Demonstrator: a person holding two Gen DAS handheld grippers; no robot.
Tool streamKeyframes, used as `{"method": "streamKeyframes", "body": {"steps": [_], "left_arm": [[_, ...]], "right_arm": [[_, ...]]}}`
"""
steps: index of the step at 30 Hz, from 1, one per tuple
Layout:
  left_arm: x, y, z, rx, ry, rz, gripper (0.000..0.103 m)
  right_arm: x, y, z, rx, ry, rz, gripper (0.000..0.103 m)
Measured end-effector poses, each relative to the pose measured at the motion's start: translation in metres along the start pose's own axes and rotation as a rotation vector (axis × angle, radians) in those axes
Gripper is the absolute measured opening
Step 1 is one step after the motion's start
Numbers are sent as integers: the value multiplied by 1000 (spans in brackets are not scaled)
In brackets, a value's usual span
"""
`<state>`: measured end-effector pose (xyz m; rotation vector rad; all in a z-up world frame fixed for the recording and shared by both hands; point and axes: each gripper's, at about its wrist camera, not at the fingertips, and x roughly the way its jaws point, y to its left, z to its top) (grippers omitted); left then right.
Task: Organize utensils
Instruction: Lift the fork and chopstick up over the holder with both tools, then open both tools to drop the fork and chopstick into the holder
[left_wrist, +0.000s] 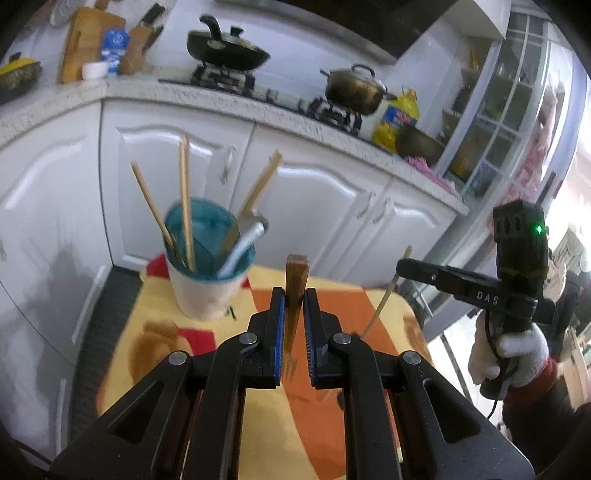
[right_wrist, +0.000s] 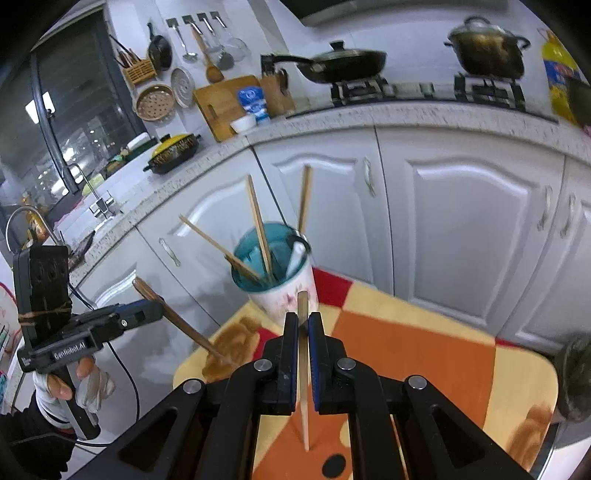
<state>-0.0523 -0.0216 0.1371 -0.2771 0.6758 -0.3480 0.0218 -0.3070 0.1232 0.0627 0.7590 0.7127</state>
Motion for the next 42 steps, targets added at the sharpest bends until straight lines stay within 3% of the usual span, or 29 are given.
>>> {"method": "streamKeyframes", "body": {"steps": [11, 18, 22, 30, 42], "left_arm": [[-32, 9, 78, 36, -181, 89, 8], [-11, 27, 113, 33, -232, 187, 8], [11, 40, 118, 27, -230, 234, 8], [60, 63, 111, -4, -154, 270, 8], [101, 75, 82, -29, -45, 299, 8]], "right_arm": [[-4, 45, 89, -99, -128, 26, 5], [21, 72, 150, -154, -190, 15, 5], [49, 74, 169, -154, -195, 3, 5], [109, 75, 176, -214, -156, -58, 5], [181, 33, 137, -75, 48, -11, 5]]}}
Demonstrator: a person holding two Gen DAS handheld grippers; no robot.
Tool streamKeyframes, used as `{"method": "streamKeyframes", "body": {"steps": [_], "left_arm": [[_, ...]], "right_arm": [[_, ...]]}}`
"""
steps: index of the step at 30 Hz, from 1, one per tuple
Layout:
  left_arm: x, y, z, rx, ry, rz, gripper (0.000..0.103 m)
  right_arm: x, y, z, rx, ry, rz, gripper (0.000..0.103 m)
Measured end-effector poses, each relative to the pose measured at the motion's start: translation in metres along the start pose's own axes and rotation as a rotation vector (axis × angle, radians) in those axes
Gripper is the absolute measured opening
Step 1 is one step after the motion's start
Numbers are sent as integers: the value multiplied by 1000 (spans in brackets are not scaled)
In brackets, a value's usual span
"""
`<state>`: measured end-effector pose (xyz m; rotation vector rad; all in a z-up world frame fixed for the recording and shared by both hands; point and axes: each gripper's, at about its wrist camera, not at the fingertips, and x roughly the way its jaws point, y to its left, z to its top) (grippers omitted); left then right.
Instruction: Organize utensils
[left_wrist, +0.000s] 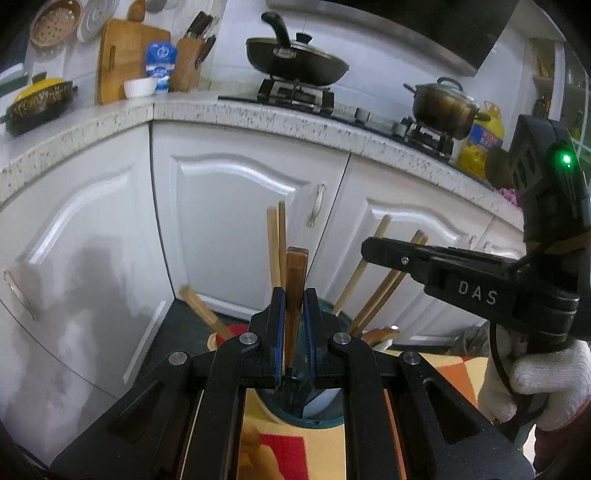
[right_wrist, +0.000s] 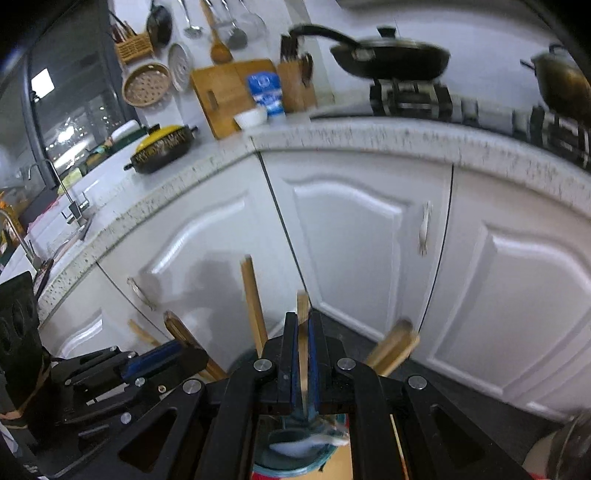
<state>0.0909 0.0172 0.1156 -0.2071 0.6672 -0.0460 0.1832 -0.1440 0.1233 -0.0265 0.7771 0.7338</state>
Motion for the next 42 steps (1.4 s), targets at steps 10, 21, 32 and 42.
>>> {"method": "streamKeyframes", "body": {"steps": [10, 21, 32, 42], "left_arm": [[-20, 1, 4, -35, -23, -12, 37], [-62, -15, -12, -11, -72, 29, 47], [-70, -36, -53, 19, -31, 93, 48], [-81, -42, -67, 50, -41, 141, 48]], "right_arm": [[-28, -9, -17, 29, -1, 17, 28], [-83, -4, -50, 32, -62, -13, 36], [-93, 6, -104, 59, -59, -135, 39], [-103, 17, -121, 63, -71, -184, 44]]}}
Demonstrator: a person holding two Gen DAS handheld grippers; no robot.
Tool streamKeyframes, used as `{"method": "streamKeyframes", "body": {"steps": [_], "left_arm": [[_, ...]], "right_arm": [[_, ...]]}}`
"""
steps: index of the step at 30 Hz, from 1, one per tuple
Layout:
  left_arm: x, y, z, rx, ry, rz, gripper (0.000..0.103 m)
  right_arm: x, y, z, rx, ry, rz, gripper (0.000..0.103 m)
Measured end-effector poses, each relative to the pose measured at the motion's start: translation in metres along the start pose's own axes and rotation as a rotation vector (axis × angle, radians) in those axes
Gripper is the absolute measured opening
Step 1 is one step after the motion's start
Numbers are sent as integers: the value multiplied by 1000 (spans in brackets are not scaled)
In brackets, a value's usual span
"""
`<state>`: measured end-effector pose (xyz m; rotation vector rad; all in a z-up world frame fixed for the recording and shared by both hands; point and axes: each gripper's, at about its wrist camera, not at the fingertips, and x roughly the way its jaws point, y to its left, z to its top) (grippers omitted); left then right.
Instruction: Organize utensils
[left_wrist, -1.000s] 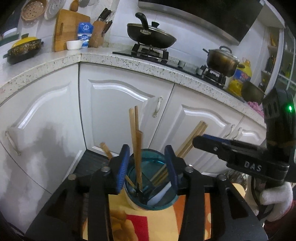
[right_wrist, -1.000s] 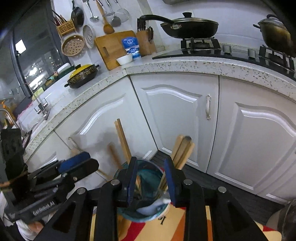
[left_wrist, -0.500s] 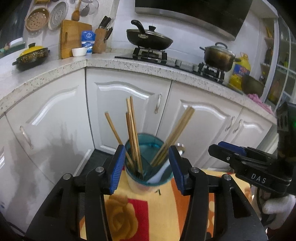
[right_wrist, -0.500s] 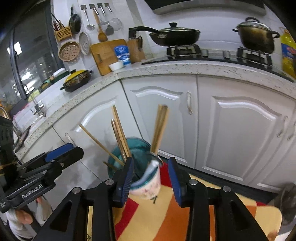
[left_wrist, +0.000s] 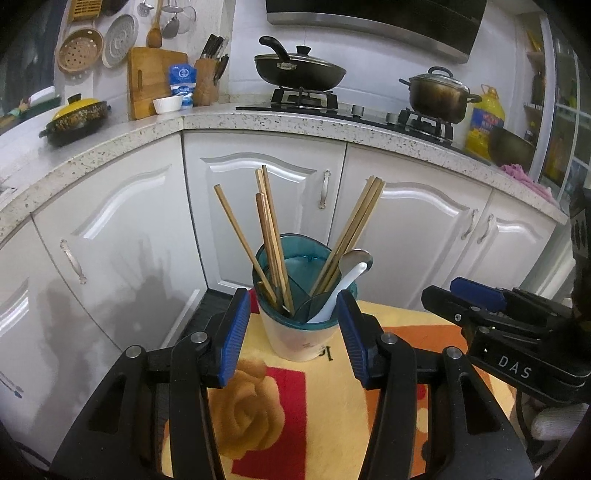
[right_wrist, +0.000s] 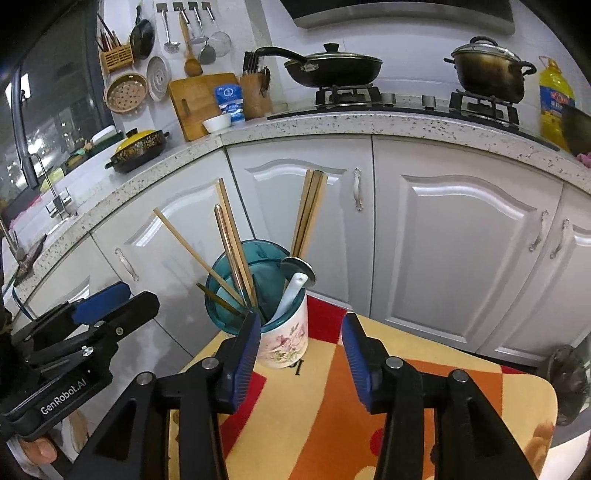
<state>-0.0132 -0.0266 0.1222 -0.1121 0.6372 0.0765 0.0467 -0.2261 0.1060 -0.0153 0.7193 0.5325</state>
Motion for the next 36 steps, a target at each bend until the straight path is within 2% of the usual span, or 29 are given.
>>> {"method": "streamKeyframes", "body": {"steps": [3, 7, 36], "left_arm": [[-2, 3, -1, -7, -2, 7, 48], [-5, 6, -2, -5, -9, 22, 48], [-5, 15, -7, -17, -9, 50, 48]], "right_arm": [[-4, 2, -1, 4, -3, -1, 46], [-7, 8, -1, -10, -14, -18, 54], [0, 25, -2, -44, 13, -38, 59]]}}
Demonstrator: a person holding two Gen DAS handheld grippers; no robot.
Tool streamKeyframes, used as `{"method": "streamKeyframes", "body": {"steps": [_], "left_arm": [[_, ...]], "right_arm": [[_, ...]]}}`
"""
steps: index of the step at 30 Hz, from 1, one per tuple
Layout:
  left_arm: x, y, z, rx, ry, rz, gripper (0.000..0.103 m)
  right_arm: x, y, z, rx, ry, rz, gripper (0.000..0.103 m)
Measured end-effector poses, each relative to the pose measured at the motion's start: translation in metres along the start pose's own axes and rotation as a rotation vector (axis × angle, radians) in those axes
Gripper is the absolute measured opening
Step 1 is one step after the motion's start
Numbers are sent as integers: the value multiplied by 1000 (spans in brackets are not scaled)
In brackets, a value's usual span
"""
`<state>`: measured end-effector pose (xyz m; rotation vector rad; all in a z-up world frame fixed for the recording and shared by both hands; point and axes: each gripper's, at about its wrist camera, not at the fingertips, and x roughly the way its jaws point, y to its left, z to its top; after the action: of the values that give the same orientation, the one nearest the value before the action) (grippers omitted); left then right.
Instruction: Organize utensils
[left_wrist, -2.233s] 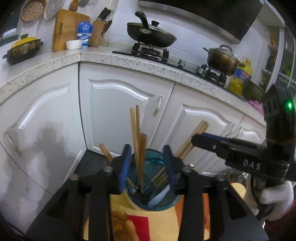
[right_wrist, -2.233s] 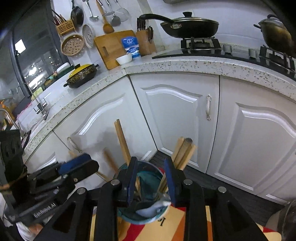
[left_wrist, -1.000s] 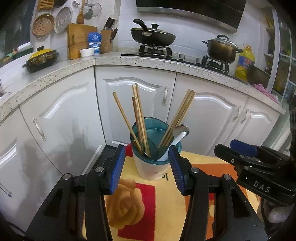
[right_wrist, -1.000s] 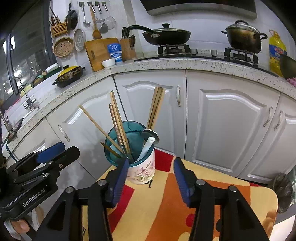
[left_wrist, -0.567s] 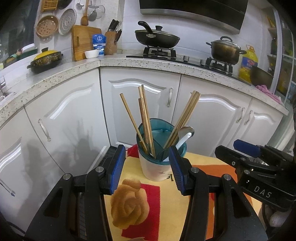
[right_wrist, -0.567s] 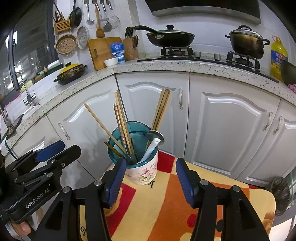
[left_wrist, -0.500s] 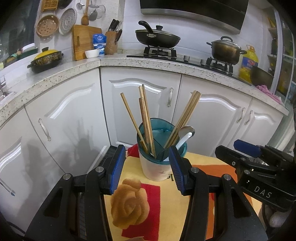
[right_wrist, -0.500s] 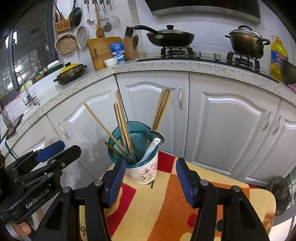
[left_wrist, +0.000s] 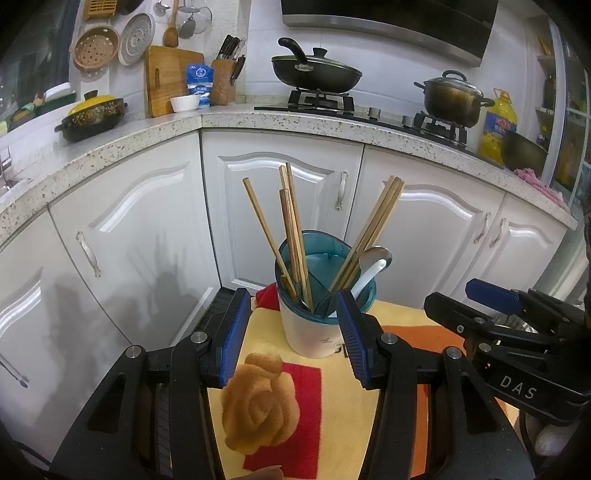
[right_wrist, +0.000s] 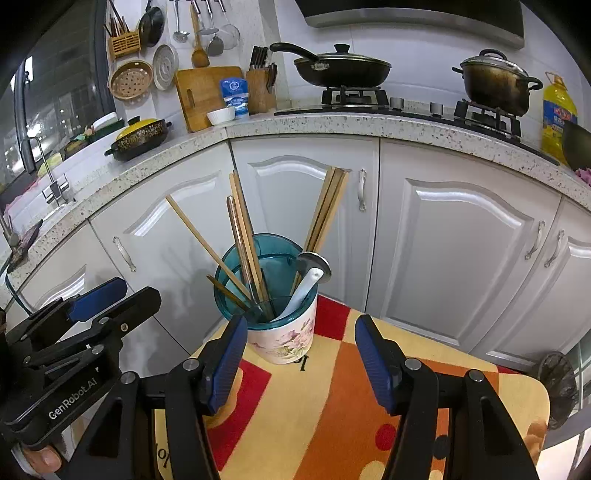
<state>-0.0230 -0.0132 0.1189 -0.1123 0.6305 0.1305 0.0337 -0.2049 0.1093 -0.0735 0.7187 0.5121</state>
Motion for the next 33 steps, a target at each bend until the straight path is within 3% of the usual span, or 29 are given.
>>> {"method": "streamKeyframes", "body": {"steps": [33], "left_arm": [[9, 5, -2, -10, 13, -2, 48]], "right_arm": [[11, 3, -1, -17, 45, -9, 60]]}}
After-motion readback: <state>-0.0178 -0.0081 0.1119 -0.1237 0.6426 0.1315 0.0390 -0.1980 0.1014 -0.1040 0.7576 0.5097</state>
